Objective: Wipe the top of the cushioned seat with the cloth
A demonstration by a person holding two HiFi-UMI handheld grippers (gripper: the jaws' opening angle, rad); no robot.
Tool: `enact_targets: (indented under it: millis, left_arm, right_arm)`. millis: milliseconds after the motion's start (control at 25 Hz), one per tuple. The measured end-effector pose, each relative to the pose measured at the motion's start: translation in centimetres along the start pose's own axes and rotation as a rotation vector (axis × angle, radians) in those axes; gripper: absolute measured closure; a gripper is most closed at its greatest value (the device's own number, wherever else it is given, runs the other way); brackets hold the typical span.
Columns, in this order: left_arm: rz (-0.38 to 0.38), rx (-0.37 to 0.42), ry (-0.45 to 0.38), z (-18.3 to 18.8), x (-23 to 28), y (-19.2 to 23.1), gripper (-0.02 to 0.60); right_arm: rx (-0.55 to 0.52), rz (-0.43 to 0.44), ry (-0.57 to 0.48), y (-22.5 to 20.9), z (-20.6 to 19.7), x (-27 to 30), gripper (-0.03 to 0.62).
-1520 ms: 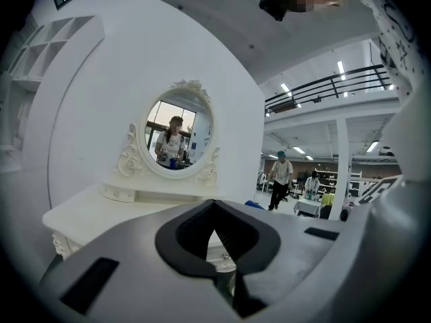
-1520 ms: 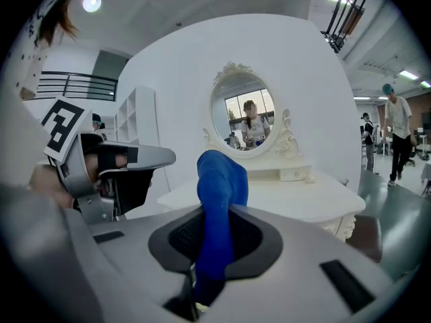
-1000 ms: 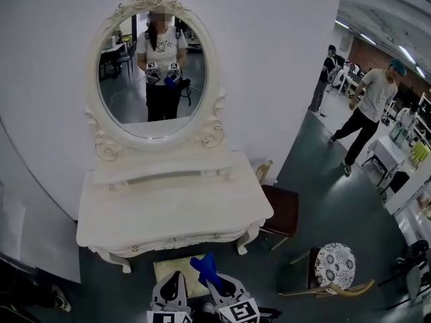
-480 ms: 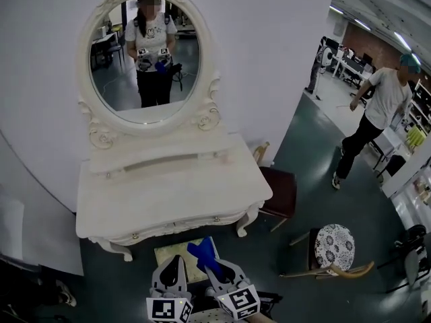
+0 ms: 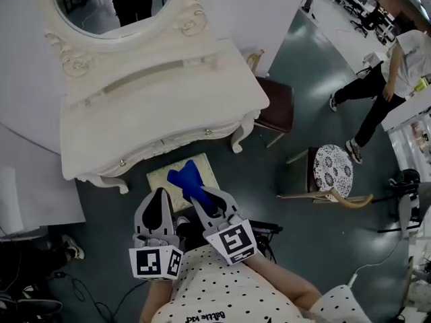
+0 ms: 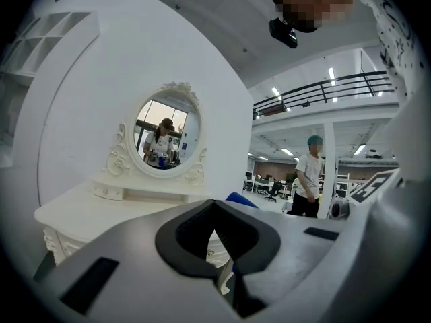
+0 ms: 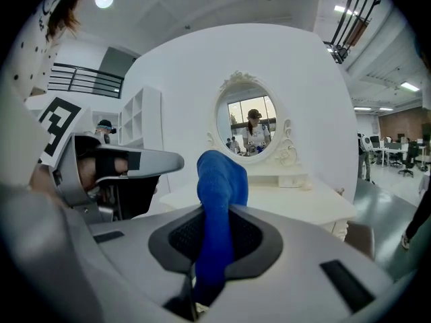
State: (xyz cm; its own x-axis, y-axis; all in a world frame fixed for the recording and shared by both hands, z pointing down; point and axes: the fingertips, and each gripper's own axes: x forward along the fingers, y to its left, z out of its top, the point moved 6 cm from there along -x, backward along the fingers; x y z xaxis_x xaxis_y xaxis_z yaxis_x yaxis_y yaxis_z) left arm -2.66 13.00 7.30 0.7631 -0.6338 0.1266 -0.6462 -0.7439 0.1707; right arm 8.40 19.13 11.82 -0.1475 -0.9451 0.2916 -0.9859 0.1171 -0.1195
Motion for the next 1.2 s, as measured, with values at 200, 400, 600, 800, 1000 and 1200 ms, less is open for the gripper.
enact_targets:
  millis: [200,400,600,800,1000,1200]
  left_arm:
    - [0.003,-0.002,0.011,-0.6,-0.1,0.1,0.589]
    - [0.005,0.003,0.004,-0.7,-0.7,-0.3,0.589]
    - [0.012,0.008,-0.001,-0.9,-1.6,-0.6,0.588]
    - [0.024,0.008,-0.011,-0.9,-2.0,-0.7,0.588]
    - [0.038,0.006,-0.014,-0.9,-2.1,-0.6,0.589]
    - [0.037,0.006,-0.013,-1.0,-2.0,-0.8,0.589]
  right_arm:
    - [0.002,0.009,0.011,0.1,-0.6,0.1,0.533]
    - [0.003,0.017,0.015,0.5,-0.9,-0.3,0.533]
    - [-0.014,0.026,0.018,0.9,-1.2,-0.8,0.533]
    - [-0.025,0.030,0.019,1.0,-1.3,-1.1,0.533]
    - [-0.031,0.035,0.020,1.0,-1.3,-1.1,0.533]
    - [-0.027,0.032,0.021,0.7,-1.4,-1.1,0.533]
